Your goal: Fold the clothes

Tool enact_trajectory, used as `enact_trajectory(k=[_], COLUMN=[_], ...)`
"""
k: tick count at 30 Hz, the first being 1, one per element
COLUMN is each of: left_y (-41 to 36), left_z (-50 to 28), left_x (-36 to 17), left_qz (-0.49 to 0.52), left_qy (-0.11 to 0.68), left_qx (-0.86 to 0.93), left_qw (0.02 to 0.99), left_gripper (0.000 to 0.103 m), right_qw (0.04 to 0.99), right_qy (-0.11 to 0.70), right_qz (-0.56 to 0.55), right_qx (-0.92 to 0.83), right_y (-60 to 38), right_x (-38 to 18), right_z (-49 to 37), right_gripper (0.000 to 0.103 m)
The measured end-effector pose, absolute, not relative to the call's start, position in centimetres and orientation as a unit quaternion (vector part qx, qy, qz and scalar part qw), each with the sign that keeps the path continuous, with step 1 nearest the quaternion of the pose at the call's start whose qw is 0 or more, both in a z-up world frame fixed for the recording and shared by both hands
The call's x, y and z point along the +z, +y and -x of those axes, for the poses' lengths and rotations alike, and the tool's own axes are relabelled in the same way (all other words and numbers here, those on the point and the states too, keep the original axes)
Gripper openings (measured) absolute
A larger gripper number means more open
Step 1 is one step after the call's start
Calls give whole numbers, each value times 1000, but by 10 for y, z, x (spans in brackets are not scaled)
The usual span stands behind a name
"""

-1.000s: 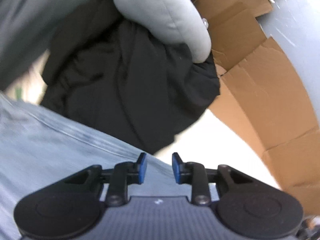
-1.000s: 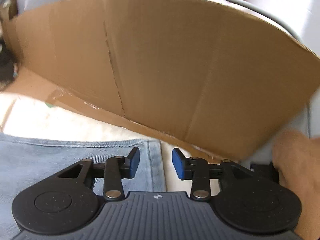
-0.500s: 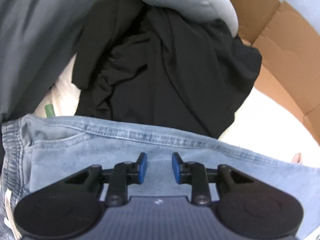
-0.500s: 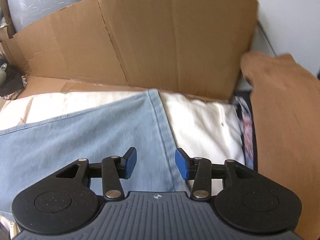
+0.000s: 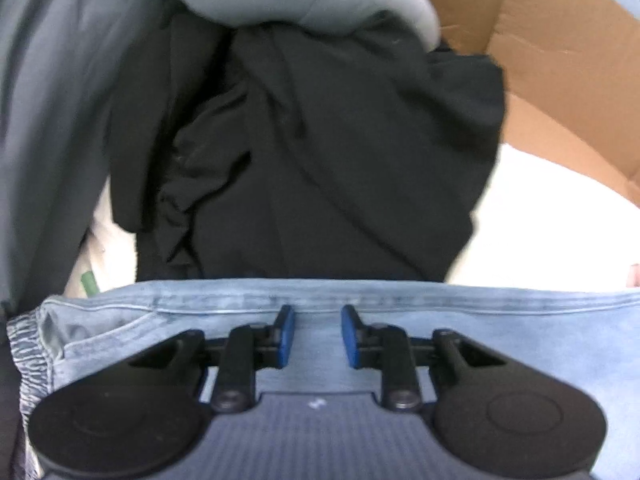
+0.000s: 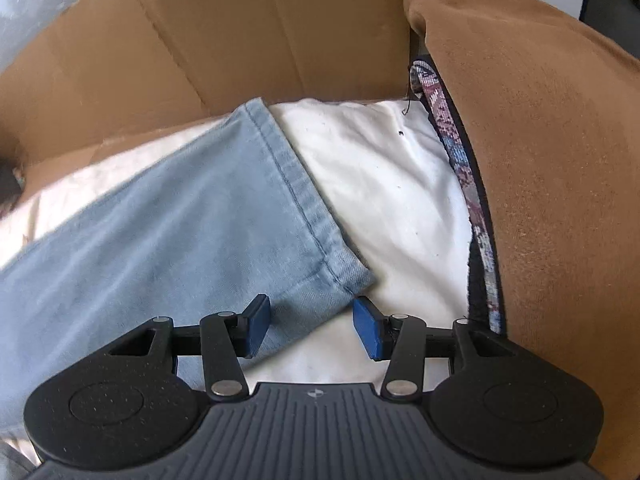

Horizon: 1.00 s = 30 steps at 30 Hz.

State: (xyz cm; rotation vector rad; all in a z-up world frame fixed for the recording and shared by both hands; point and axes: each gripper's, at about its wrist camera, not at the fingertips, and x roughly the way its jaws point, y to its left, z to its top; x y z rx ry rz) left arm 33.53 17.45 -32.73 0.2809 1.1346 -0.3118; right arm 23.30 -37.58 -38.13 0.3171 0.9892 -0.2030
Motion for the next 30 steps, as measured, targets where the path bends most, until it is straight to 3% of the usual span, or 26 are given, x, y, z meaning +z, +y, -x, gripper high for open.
enact_trajectory(k=[5, 9, 12, 30], left_y=[151, 119, 85, -71], left_z=[-331, -324, -312, -247], left_x=[-307, -296, -296, -363], left_qz=[-141, -161, -194, -339], left_qy=[523, 519, 509, 471], left_qx=[-168, -224, -270, -449], left_qw=[824, 809, 794, 679], left_gripper=[31, 39, 45, 48], right_qw=[862, 865, 872, 880], right_qy=[460, 444, 432, 421], right_qz=[-184, -199, -194, -185], right_qx=[-110, -124, -122, -123], right_y=[-383, -388, -390, -394], right_x=[-387, -383, -379, -371], right_z=[-234, -228, -223, -219], right_gripper=[52, 10, 9, 7])
